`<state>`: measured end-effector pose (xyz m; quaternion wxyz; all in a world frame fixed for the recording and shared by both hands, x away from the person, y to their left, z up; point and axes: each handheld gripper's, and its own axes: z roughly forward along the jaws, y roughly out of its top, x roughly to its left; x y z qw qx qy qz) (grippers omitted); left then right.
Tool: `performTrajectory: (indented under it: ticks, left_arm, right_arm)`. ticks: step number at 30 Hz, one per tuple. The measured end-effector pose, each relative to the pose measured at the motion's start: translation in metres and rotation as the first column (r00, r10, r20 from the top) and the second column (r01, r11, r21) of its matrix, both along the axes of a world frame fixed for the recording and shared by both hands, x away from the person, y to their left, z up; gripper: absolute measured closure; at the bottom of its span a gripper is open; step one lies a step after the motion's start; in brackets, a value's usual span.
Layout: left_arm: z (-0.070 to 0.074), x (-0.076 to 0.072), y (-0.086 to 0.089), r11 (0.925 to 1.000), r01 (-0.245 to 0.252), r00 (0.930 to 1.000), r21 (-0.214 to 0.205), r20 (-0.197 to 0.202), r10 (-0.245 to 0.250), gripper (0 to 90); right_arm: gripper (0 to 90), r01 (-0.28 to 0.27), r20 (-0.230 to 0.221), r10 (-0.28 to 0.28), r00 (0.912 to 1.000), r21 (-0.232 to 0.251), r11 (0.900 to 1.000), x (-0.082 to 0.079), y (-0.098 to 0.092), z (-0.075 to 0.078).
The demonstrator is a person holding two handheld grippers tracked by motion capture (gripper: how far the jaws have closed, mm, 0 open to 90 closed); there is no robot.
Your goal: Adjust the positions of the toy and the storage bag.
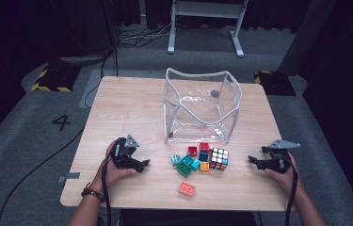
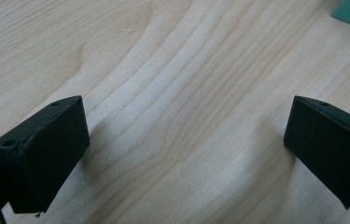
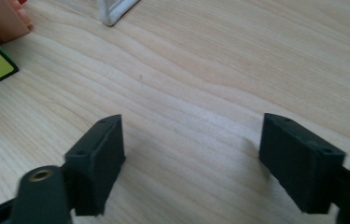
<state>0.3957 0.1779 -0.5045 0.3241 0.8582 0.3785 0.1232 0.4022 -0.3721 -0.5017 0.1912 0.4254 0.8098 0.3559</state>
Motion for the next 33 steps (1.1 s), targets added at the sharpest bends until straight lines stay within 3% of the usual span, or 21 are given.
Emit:
performTrajectory:
  ticks: [5,10,16,18,20,24,29,33]
  left_arm:
    - [0.000,0.004,-0.001,1.0000,0.006,1.0000,0.000,0.007,-0.006,1.4]
    - [0.000,0.011,-0.005,1.0000,0.009,0.9997,0.004,0.022,-0.009,3.0]
    - [0.001,0.016,-0.009,0.9999,0.013,0.9998,0.009,0.017,-0.013,3.1]
    - [0.003,0.021,-0.011,1.0000,-0.004,0.9998,-0.005,0.017,0.004,5.6]
    - [0.004,0.025,-0.013,0.9996,-0.024,0.9996,-0.019,0.018,0.024,16.9]
    - [0.004,0.036,-0.019,0.9979,-0.017,0.9998,-0.063,0.005,0.017,16.9]
    - [0.012,0.043,-0.028,0.9973,-0.002,0.9974,-0.073,0.072,0.007,19.7]
    - [0.022,0.047,-0.036,0.9942,-0.010,0.9942,-0.107,0.106,0.022,24.7]
  right_arm:
    - [27.7,-0.015,0.044,0.013,0.9990,0.044,0.9989,0.008,0.001,0.015]
    - [30.5,-0.039,0.092,0.037,0.9951,0.024,0.9989,0.022,0.011,0.033]
    - [32.0,-0.087,0.137,0.080,0.9874,0.042,0.9953,0.036,0.030,0.048]
    - [33.5,-0.099,0.144,0.091,0.9853,0.048,0.9939,0.040,0.037,0.050]
    - [33.8,-0.116,0.156,0.107,0.9819,0.047,0.9922,0.042,0.044,0.054]
    - [34.7,-0.131,0.181,0.119,0.9763,0.056,0.9898,0.043,0.052,0.063]
    - [36.5,-0.147,0.183,0.131,0.9745,0.081,0.9858,0.046,0.059,0.066]
    - [38.6,-0.177,0.192,0.160,0.9684,0.079,0.9810,0.046,0.066,0.069]
